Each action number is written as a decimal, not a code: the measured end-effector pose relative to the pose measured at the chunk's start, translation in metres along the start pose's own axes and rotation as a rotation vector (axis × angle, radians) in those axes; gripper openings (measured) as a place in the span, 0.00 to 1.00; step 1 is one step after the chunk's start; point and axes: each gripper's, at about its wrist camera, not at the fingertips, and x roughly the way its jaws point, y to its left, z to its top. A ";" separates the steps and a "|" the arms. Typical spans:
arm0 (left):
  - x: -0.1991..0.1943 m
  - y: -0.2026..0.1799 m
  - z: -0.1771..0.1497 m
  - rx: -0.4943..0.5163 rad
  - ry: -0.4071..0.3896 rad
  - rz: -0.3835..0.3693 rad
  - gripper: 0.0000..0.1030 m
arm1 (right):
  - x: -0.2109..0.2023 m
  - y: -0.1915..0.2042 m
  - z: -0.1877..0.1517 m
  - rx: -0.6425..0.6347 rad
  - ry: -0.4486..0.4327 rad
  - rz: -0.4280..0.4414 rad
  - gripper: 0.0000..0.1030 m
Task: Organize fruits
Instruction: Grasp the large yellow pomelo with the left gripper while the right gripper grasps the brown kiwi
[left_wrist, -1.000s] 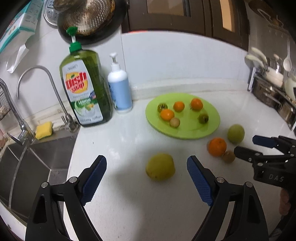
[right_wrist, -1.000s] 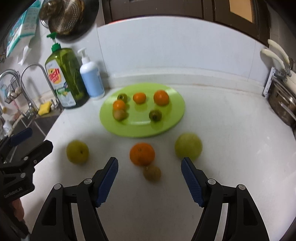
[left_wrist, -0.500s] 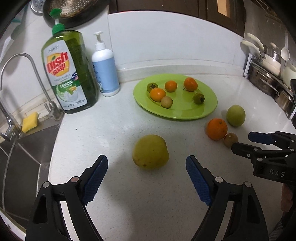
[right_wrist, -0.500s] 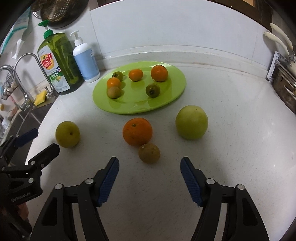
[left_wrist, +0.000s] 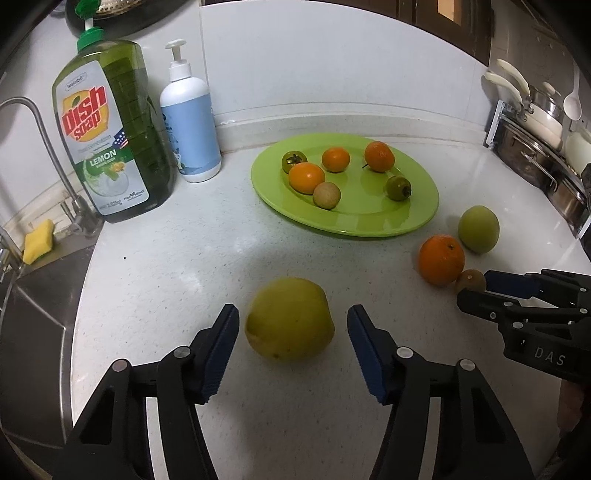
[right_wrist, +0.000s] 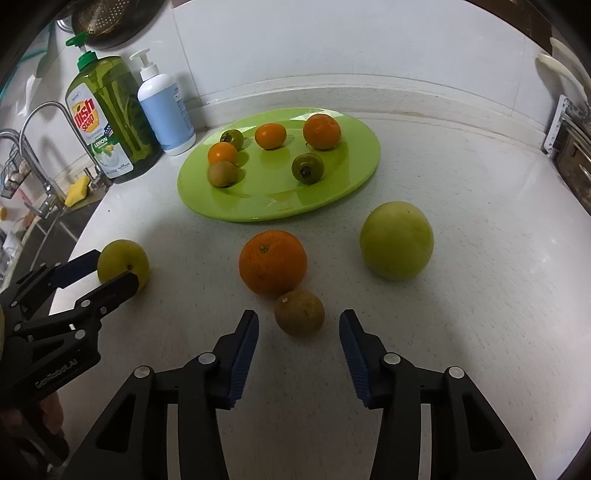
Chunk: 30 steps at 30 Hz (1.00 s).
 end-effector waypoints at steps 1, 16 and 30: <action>0.001 0.000 0.000 0.000 0.001 -0.002 0.54 | 0.001 0.000 0.000 -0.001 0.001 0.001 0.42; 0.003 0.001 0.001 0.011 -0.009 0.004 0.48 | 0.004 0.003 0.002 -0.018 0.002 0.007 0.30; -0.012 -0.004 0.002 0.017 -0.034 -0.018 0.38 | -0.007 0.003 0.002 -0.020 -0.025 0.003 0.30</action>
